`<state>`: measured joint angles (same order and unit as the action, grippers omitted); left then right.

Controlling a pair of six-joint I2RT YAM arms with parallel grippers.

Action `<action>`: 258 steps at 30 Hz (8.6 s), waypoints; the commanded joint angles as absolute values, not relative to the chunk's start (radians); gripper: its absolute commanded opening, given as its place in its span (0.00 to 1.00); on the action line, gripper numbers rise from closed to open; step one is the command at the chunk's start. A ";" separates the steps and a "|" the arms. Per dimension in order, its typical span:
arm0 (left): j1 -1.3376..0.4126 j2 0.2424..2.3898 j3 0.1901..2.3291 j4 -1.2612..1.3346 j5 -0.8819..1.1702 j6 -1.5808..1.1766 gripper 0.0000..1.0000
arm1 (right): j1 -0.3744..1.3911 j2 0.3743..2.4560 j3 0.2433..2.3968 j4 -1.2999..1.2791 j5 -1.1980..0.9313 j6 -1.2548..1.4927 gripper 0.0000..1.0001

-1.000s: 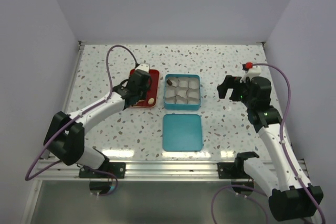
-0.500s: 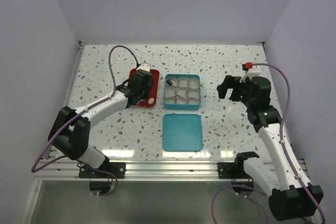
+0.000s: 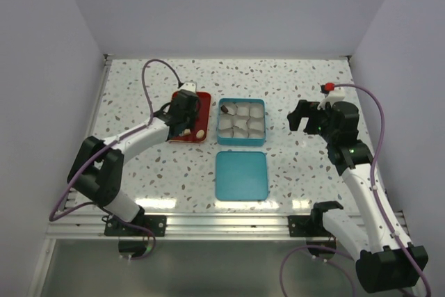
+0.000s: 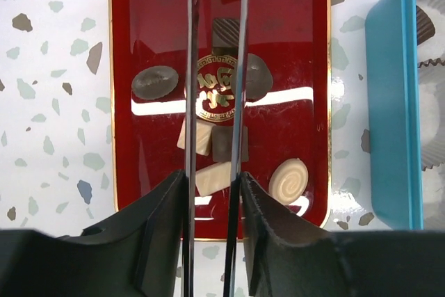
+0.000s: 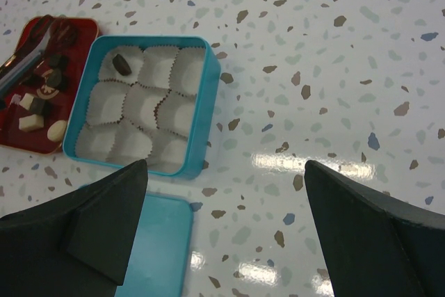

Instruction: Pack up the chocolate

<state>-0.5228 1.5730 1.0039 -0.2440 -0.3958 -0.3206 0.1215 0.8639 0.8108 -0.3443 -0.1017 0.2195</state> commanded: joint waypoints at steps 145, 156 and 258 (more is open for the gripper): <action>-0.561 1.398 0.888 -0.222 -0.357 -0.296 0.22 | 0.120 0.859 0.813 -0.331 -0.144 0.218 0.99; -0.730 1.379 1.104 -0.293 -0.348 -0.262 0.22 | 0.120 0.865 0.815 -0.327 -0.141 0.218 0.99; -0.637 1.292 0.812 -0.313 -0.350 -0.379 0.44 | 0.120 0.873 0.816 -0.333 -0.153 0.216 0.99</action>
<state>-0.6361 1.2873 0.8200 -0.3653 -0.3473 -0.3752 0.1215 0.8726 0.8108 -0.3454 -0.1280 0.2195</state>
